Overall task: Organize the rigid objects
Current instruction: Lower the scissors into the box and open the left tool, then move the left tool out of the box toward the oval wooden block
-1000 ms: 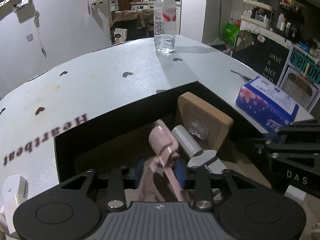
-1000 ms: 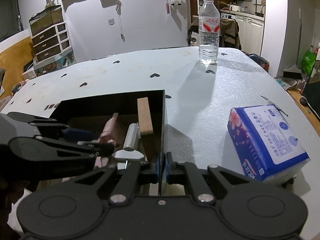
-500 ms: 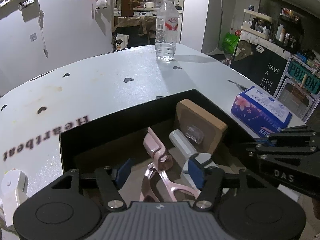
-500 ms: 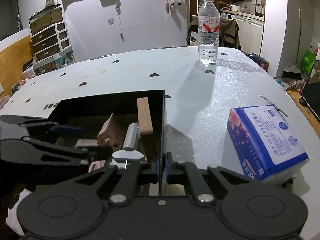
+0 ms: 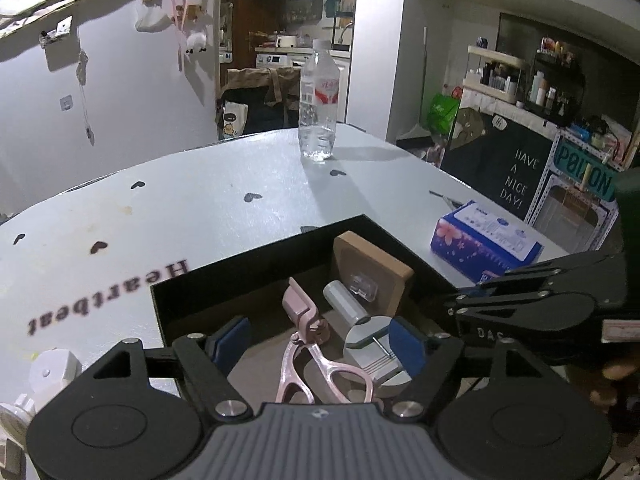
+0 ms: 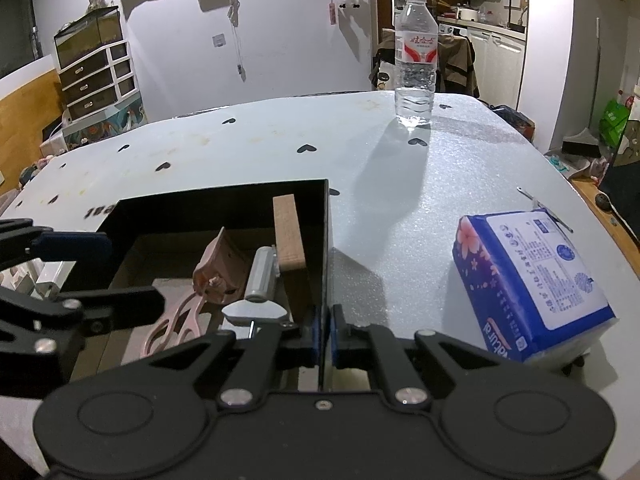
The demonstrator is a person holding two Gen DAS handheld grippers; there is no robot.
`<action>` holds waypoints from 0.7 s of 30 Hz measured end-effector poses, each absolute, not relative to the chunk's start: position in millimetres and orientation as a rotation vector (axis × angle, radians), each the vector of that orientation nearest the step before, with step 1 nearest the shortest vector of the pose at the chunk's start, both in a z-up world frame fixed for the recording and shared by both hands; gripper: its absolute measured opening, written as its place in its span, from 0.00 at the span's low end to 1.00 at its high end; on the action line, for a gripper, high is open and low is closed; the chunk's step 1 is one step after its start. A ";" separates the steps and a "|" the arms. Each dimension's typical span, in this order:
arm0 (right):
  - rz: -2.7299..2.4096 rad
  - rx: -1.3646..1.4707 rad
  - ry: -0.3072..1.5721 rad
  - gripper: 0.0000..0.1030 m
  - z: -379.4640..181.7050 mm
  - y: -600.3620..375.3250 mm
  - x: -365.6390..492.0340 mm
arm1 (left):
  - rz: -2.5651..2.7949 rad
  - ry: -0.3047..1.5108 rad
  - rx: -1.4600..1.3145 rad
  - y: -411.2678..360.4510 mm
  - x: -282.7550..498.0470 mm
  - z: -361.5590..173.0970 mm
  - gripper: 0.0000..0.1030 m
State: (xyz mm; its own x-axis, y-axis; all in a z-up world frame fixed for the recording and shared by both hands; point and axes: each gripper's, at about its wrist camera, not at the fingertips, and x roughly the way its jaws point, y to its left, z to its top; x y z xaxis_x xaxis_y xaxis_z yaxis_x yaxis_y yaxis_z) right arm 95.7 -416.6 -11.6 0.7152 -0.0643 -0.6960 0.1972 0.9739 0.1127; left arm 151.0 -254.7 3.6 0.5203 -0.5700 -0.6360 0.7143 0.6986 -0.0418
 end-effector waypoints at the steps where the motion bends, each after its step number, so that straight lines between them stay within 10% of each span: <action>1: -0.146 0.187 0.761 0.06 -11.8 -417.0 95.6 | -0.779 0.668 0.233 -253.6 150.0 4.3 0.79; 21: -0.147 0.188 0.760 0.06 -11.7 -417.7 94.8 | -0.766 0.626 0.158 -192.9 120.3 15.2 0.99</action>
